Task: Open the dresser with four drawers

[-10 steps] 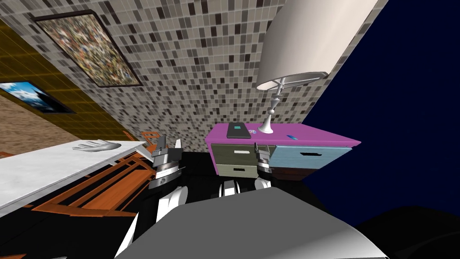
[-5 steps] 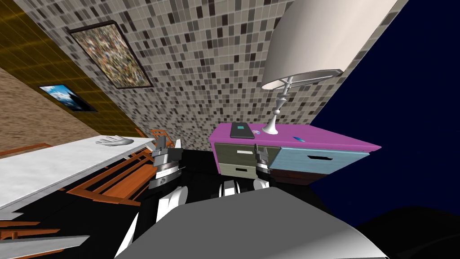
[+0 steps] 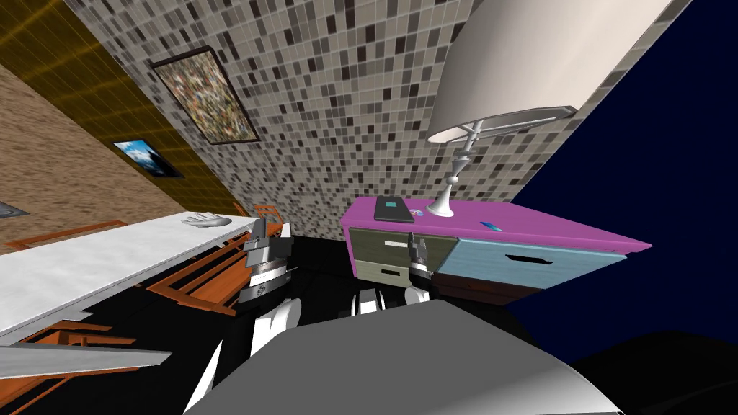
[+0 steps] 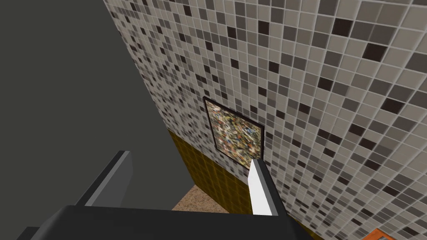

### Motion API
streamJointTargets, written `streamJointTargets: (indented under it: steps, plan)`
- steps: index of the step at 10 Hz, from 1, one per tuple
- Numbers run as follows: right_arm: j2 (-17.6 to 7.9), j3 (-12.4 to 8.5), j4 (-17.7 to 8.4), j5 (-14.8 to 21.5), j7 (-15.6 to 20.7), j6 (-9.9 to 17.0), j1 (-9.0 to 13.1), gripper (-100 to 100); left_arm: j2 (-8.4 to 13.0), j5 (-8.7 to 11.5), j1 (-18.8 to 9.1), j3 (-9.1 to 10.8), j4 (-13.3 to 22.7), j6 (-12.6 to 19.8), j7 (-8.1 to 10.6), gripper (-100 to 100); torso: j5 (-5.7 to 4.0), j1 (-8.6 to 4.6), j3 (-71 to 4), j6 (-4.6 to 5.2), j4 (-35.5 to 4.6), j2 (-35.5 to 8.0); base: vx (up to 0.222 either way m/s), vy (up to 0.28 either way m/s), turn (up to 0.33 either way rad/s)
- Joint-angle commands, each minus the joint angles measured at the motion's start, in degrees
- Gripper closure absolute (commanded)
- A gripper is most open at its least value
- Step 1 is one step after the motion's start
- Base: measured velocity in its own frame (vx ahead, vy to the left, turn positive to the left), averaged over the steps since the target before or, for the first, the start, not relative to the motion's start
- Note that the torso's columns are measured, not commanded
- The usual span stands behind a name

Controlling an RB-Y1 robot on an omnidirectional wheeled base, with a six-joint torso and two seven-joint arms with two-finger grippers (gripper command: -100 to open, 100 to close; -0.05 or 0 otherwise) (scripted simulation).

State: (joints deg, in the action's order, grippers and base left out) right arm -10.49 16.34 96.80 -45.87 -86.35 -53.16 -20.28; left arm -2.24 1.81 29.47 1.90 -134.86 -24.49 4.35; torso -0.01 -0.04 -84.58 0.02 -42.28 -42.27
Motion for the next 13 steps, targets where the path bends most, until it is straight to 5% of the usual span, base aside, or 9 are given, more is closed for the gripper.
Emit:
streamJointTargets:
  steps: [1, 13]
  plan:
    - [0.1, 0.8, -1.9, -2.4, -4.4, -0.6, 0.8, -100, 0.0, 0.0, 0.0, -0.01, 0.0, 0.0, 0.00, 0, 0.00, 0.04, 0.0, -0.04, 0.0, 0.0, -0.010, 0.019, 0.104]
    - [0.6, 4.8, -11.4, -14.9, -22.7, -3.4, 4.6, -100, 0.0, 0.0, 0.0, 0.00, 0.0, 0.0, 0.00, 0, -0.24, 0.06, -0.1, -0.29, 0.3, 0.3, -0.010, 0.019, 0.106]
